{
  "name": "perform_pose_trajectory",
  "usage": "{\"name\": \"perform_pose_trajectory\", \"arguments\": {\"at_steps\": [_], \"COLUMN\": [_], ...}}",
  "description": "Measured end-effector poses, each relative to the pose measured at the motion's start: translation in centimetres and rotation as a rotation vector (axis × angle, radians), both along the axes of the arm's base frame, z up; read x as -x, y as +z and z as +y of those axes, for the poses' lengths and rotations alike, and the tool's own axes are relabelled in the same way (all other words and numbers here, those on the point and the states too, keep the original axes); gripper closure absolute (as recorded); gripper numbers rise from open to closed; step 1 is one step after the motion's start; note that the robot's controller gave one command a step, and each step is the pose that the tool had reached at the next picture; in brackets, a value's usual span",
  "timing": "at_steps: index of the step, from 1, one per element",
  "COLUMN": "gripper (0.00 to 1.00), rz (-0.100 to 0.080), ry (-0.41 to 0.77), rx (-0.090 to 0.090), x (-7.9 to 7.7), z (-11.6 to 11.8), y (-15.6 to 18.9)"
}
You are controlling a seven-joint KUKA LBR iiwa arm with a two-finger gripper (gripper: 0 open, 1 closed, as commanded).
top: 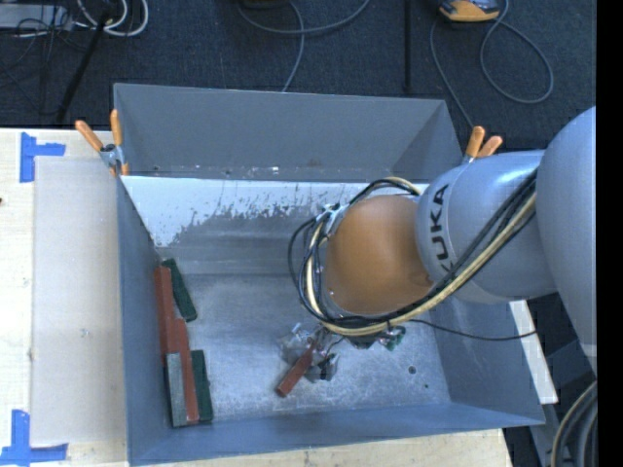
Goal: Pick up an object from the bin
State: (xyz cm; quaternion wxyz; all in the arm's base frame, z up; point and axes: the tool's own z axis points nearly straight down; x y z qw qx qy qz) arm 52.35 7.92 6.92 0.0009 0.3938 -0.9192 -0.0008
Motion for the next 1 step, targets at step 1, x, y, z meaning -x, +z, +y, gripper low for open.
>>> {"name": "perform_pose_trajectory", "arguments": {"at_steps": [1], "gripper": [1.00], "rz": [-0.012], "ry": [0.042], "rx": [-0.002], "x": [-2.93], "z": [2.44], "y": [15.87]}}
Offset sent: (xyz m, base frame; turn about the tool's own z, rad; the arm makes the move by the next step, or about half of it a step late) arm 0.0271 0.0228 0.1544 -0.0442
